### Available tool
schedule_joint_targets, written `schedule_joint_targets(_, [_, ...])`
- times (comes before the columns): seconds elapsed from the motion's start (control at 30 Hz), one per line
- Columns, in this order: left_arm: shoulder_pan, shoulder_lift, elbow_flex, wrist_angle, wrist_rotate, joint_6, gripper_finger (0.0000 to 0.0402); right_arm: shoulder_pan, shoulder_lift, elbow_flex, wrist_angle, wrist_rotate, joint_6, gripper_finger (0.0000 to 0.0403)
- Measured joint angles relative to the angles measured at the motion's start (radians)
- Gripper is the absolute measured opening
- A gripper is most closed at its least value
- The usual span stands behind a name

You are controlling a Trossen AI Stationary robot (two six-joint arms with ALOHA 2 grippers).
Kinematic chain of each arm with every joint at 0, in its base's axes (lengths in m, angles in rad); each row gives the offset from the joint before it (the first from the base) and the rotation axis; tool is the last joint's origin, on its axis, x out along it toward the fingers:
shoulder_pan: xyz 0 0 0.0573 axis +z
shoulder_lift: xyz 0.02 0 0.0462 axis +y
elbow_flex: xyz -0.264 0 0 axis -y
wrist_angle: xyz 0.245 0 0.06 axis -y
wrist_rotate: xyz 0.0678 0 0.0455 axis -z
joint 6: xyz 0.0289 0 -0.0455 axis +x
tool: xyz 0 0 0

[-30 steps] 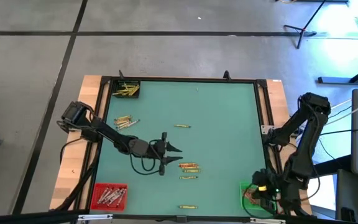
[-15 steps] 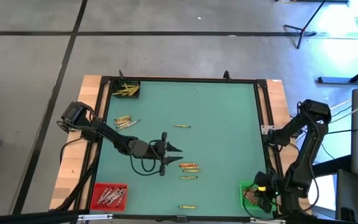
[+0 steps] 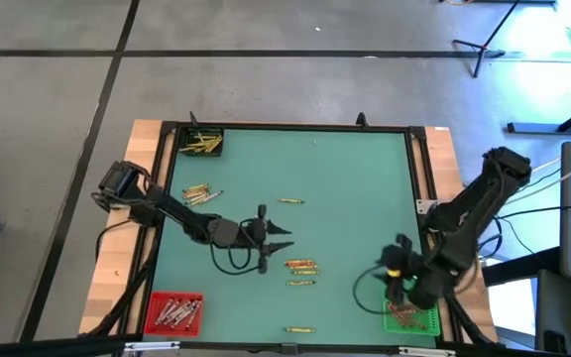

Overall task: Sort crayons
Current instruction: Put the green crayon into the black bin

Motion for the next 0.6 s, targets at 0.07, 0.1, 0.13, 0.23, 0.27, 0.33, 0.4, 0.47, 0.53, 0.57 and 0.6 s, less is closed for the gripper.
schedule_joint_targets(0.07, [0.018, 0.000, 0.000, -0.001, 0.001, 0.017, 0.0120, -0.063, 0.000, 0.000, 0.004, 0.045, -0.107, 0.0183])
schedule_joint_targets(0.1, [0.029, 0.000, 0.000, -0.003, 0.002, 0.021, 0.0120, -0.091, 0.000, 0.000, 0.004, 0.063, -0.156, 0.0183])
schedule_joint_targets(0.13, [0.041, 0.000, 0.000, -0.005, 0.002, 0.021, 0.0120, -0.117, 0.000, 0.000, 0.002, 0.077, -0.206, 0.0183])
schedule_joint_targets(0.23, [0.087, 0.000, 0.000, -0.029, 0.017, 0.022, 0.0120, -0.188, 0.000, 0.000, 0.002, 0.127, -0.359, 0.0183])
schedule_joint_targets(0.27, [0.105, 0.000, 0.000, -0.044, 0.034, 0.022, 0.0120, -0.208, 0.000, 0.000, 0.002, 0.151, -0.405, 0.0183])
schedule_joint_targets(0.33, [0.151, 0.000, 0.000, -0.082, 0.086, 0.022, 0.0120, -0.246, 0.000, 0.000, 0.002, 0.202, -0.486, 0.0183])
schedule_joint_targets(0.4, [0.204, 0.000, 0.000, -0.135, 0.142, 0.016, 0.0120, -0.278, 0.000, -0.002, 0.007, 0.251, -0.560, 0.0181])
schedule_joint_targets(0.47, [0.259, 0.000, 0.013, -0.213, 0.206, 0.014, 0.0120, -0.314, 0.000, -0.021, 0.033, 0.283, -0.625, 0.0177])
schedule_joint_targets(0.53, [0.313, 0.000, 0.035, -0.312, 0.277, 0.015, 0.0120, -0.352, 0.000, -0.051, 0.065, 0.288, -0.683, 0.0173])
schedule_joint_targets(0.57, [0.339, 0.000, 0.050, -0.370, 0.317, 0.018, 0.0120, -0.375, 0.000, -0.068, 0.086, 0.285, -0.705, 0.0172])
schedule_joint_targets(0.6, [0.363, 0.000, 0.065, -0.432, 0.350, 0.025, 0.0120, -0.399, 0.000, -0.086, 0.109, 0.281, -0.725, 0.0172])
